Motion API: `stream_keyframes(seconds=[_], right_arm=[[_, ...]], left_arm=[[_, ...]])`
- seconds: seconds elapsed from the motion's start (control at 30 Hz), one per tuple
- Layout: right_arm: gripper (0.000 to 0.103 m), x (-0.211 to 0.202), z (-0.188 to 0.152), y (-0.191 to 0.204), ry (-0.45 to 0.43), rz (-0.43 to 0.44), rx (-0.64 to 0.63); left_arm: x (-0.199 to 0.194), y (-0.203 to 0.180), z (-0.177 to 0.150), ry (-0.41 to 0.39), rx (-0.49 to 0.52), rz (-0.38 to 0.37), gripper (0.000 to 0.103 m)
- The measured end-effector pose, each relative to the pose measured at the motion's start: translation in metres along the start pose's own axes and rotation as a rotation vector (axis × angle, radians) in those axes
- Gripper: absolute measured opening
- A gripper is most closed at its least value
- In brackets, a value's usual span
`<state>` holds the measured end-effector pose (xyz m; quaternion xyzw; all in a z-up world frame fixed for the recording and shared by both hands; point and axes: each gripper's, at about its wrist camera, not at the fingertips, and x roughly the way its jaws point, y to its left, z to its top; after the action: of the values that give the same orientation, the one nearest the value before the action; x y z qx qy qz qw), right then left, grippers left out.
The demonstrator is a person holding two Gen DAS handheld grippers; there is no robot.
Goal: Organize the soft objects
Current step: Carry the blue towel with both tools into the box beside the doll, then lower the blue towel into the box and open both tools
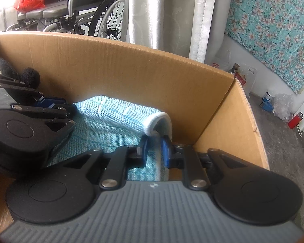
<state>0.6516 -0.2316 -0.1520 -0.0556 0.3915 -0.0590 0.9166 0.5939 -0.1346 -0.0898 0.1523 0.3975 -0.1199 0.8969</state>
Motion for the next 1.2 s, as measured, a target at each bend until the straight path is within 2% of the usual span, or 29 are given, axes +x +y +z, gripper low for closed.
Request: stream_keyframes(seconds=[0.07,0.17,0.3,0.37,0.43,0.6,0.67,0.87,0.97,1.07,1.13,1.2], right_arm=[[0.021,-0.002,0.001,-0.004,-0.013,0.028,0.027],[0.031,-0.005,0.003,-0.008,-0.025,0.076,0.056],[0.039,-0.003,0.004,-0.008,-0.006,0.092,0.047],[0.039,-0.004,0.005,-0.011,-0.015,0.111,0.069],[0.040,-0.007,0.005,-0.011,-0.024,0.124,0.083],[0.043,-0.011,0.004,-0.016,-0.040,0.148,0.126],[0.044,-0.013,0.003,-0.019,-0.047,0.159,0.149],[0.042,-0.014,0.001,-0.019,-0.032,0.139,0.139],[0.043,-0.019,0.000,-0.022,-0.040,0.157,0.178],[0.044,-0.030,-0.002,-0.030,-0.069,0.185,0.253],[0.044,-0.039,-0.003,-0.031,-0.071,0.165,0.252],[0.044,-0.048,-0.003,-0.034,-0.058,0.166,0.229]], left_arm=[[-0.003,0.003,0.001,-0.004,-0.024,-0.010,0.014],[-0.008,0.015,0.001,-0.015,-0.091,-0.065,0.015],[-0.016,0.044,0.001,-0.066,-0.315,-0.217,0.013],[-0.016,0.052,0.001,-0.076,-0.368,-0.244,0.012],[-0.017,0.052,0.002,-0.084,-0.357,-0.215,0.012],[-0.027,0.048,0.004,-0.151,-0.315,-0.053,0.014],[-0.027,0.050,0.005,-0.158,-0.331,-0.060,0.014],[-0.020,0.048,0.008,-0.140,-0.322,-0.210,0.010],[-0.023,0.039,0.007,-0.162,-0.267,-0.176,0.011],[-0.024,0.036,0.005,-0.172,-0.255,-0.151,0.011],[-0.030,0.030,0.004,-0.187,-0.210,-0.098,0.011],[-0.040,0.023,0.004,-0.184,-0.135,-0.080,0.014]])
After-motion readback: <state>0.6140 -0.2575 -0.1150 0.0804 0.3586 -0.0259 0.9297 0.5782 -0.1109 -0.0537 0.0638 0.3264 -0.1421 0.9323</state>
